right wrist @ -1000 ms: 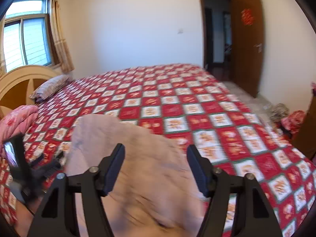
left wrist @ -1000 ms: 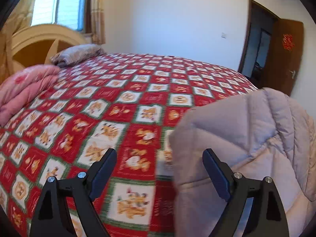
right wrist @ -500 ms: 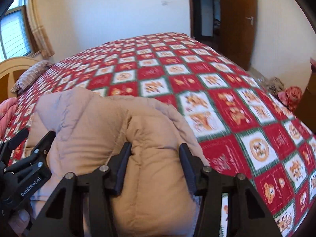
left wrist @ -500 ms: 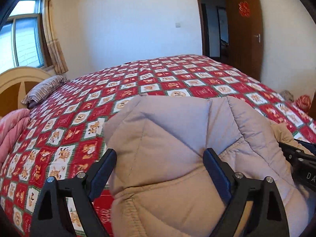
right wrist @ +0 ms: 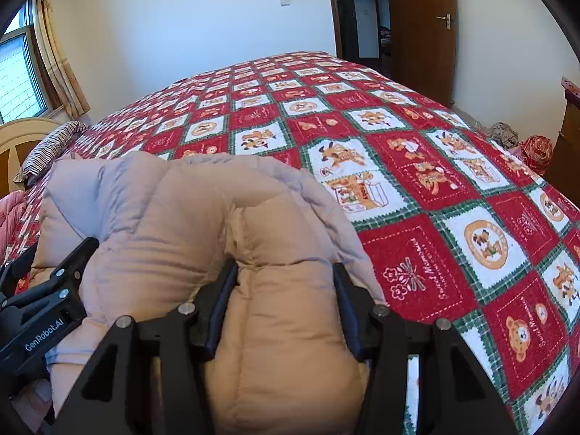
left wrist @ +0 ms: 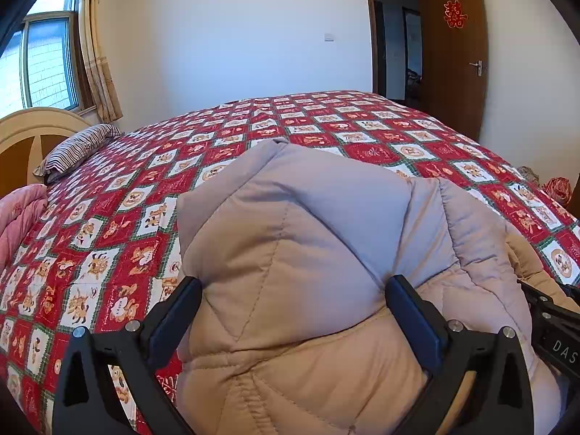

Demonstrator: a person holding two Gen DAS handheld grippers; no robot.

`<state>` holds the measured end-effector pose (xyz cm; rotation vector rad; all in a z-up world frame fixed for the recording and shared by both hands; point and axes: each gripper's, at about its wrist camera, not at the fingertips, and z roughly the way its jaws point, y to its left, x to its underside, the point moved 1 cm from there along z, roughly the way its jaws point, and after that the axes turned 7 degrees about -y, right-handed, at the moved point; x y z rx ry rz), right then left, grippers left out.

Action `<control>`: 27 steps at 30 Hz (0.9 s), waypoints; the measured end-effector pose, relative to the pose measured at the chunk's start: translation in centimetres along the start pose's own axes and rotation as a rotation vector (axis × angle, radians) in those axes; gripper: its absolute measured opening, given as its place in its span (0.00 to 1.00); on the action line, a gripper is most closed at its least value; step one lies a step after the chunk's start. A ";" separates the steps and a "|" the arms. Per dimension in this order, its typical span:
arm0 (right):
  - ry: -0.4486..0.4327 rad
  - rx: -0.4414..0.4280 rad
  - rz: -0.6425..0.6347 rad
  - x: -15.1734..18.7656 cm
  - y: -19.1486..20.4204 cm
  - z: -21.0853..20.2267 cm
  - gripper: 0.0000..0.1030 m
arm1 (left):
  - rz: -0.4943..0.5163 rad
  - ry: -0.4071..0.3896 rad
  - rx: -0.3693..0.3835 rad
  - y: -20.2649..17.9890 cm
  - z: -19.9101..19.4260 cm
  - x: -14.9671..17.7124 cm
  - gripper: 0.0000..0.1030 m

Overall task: Fold large clothes
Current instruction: 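Grasp the folded jacket bundle with the right gripper while the left gripper grasps it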

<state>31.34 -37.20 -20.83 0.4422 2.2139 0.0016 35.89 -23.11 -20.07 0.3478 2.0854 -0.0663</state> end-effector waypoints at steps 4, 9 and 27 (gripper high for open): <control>0.003 0.006 -0.003 0.2 -0.1 0.4 0.52 | -0.002 0.010 0.005 0.0 0.3 0.2 0.99; 0.006 0.017 -0.009 0.5 0.0 0.9 0.53 | -0.002 0.027 0.011 0.0 0.7 0.3 0.99; 0.021 0.026 -0.009 0.9 -0.1 1.7 0.54 | 0.007 0.058 0.011 -0.2 1.4 0.6 0.99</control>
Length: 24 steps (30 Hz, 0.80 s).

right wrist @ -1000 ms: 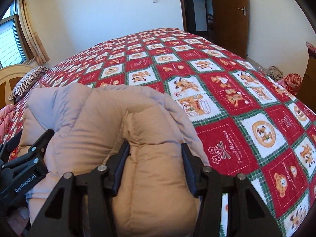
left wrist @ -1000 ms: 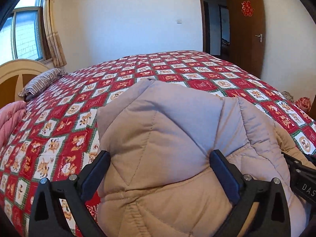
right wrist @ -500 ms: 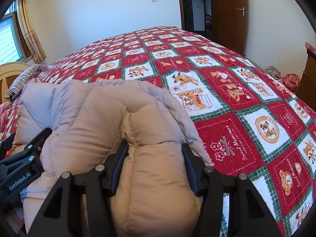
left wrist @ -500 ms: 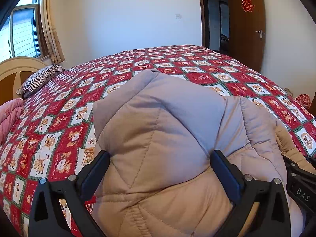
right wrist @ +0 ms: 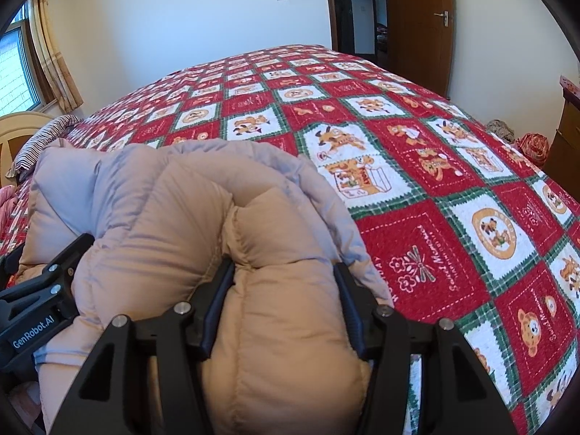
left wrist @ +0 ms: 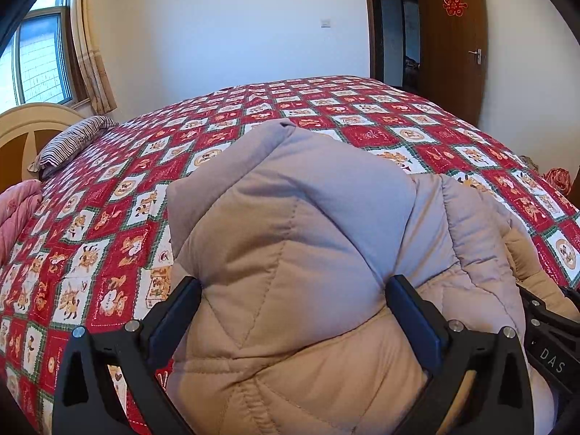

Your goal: Fold large clothes

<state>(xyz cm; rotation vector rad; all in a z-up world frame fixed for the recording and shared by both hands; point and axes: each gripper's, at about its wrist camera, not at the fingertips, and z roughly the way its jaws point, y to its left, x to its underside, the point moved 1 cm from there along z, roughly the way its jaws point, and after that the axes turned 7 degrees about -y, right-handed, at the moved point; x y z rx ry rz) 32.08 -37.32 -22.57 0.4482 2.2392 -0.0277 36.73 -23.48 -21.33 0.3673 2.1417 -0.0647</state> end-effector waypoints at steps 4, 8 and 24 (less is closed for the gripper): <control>0.006 0.003 -0.007 0.0 0.0 0.3 0.55 | 0.002 0.005 -0.003 -0.1 0.2 0.0 0.99; 0.007 0.003 -0.007 0.1 0.0 0.5 0.55 | 0.003 0.009 -0.002 0.0 0.3 0.1 0.99; -0.013 -0.024 0.012 0.7 -0.2 0.7 0.57 | -0.023 0.028 0.020 0.6 -0.6 0.0 0.99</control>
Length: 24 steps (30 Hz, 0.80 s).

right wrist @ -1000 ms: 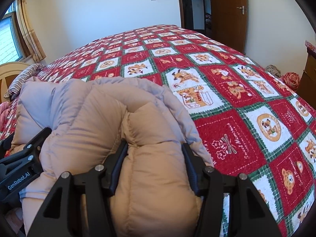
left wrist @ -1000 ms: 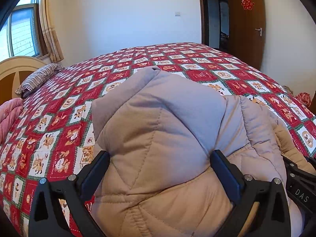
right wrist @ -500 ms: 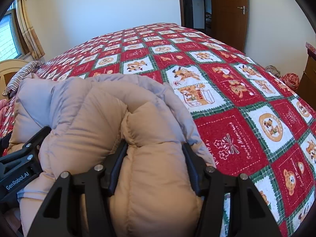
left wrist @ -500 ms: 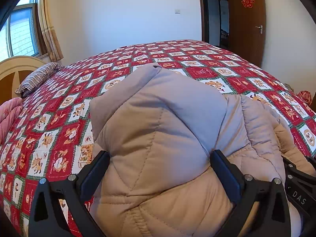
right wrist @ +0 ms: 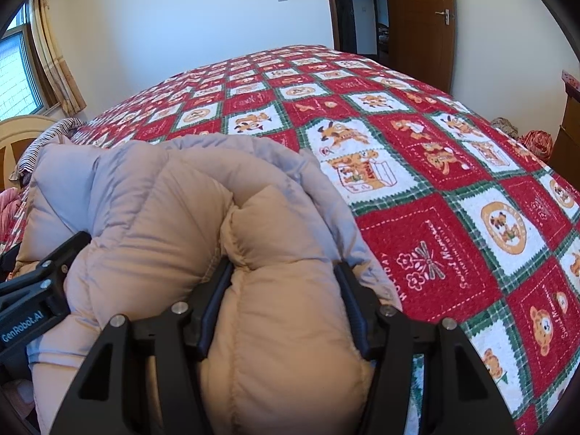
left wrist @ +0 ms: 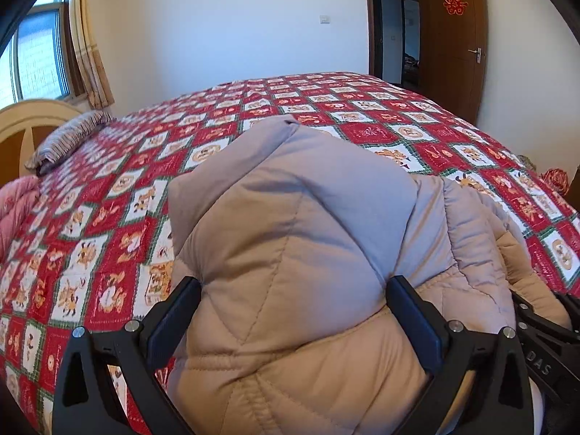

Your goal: Fold large clothes

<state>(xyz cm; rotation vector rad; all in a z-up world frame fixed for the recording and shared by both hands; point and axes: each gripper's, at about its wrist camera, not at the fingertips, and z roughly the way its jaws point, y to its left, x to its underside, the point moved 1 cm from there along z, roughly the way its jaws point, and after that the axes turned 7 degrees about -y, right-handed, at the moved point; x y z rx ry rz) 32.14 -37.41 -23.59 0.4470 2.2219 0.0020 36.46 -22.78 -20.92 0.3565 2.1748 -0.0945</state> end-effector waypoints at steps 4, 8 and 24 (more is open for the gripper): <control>-0.009 -0.035 0.028 0.0 -0.5 -0.4 0.58 | -0.102 -0.017 0.055 3.1 -3.4 1.2 0.99; -0.156 -0.010 0.051 0.4 -1.1 -3.8 0.93 | -0.163 -0.043 0.091 6.1 -5.6 3.7 0.99; 0.059 -0.246 0.209 1.8 -3.8 -1.3 0.74 | -0.282 0.057 0.316 5.6 -3.0 6.2 0.97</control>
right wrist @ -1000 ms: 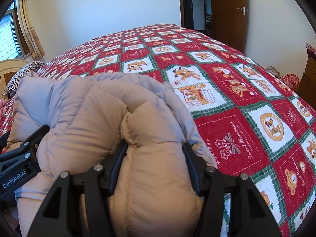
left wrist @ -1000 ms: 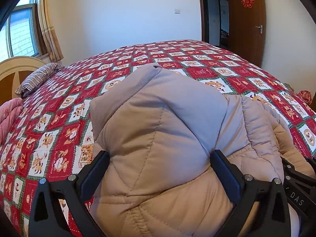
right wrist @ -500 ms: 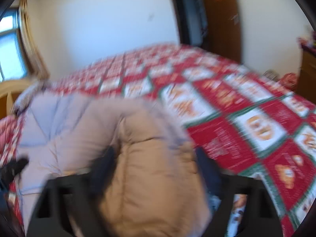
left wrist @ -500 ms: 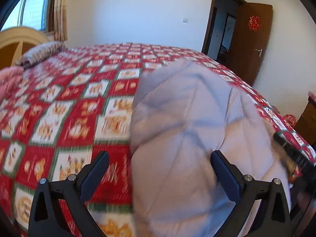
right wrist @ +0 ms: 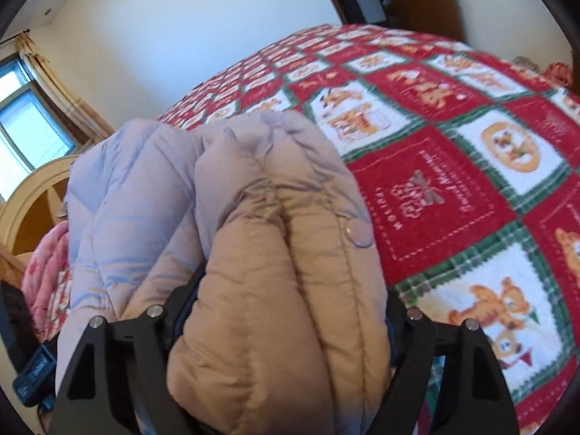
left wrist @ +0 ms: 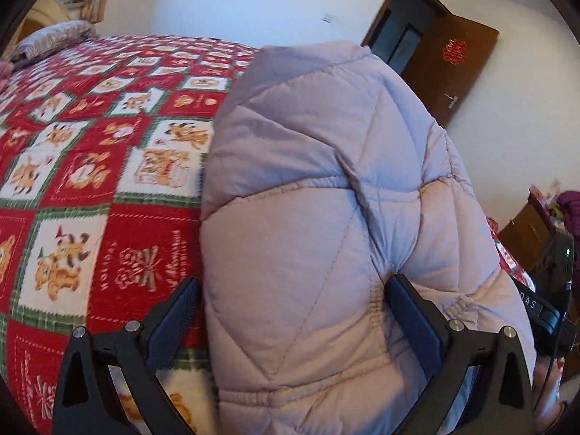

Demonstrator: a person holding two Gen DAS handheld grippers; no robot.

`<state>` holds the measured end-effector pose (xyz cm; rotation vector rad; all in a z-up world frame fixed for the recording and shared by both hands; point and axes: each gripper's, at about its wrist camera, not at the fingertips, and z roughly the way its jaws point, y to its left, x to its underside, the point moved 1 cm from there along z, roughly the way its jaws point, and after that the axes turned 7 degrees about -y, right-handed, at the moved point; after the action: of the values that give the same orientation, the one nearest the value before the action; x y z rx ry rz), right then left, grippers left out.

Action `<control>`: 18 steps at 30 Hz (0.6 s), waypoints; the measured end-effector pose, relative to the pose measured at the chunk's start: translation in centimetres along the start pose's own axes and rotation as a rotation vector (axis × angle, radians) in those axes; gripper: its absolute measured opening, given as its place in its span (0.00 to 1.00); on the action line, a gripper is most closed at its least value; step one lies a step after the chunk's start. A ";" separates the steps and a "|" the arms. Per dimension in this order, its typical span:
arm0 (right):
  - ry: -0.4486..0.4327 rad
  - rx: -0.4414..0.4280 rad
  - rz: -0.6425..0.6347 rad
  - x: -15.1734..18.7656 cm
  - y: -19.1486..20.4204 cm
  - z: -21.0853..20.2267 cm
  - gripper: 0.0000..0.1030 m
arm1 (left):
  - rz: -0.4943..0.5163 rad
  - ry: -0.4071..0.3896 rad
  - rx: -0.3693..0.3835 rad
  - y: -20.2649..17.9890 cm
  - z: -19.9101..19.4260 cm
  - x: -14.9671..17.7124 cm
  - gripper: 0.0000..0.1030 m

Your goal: Fold large clothes

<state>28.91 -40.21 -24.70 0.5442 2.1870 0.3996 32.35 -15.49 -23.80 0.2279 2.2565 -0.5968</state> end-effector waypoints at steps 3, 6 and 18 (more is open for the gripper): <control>0.018 -0.070 0.017 0.1 -0.2 0.3 0.60 | 0.071 -0.021 0.021 -1.7 -0.7 0.0 0.72; -0.018 -0.141 0.038 0.4 -0.5 -0.1 0.40 | 0.160 -0.049 -0.009 -3.4 -2.2 -0.1 0.48; -0.164 -0.324 0.018 1.4 4.9 -7.1 0.22 | 0.300 -0.254 -0.052 -5.0 -16.2 -4.0 0.34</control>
<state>23.76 -35.98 -19.07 0.4020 1.9120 0.6806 22.90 -11.93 -9.57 0.4304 1.9421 -0.3830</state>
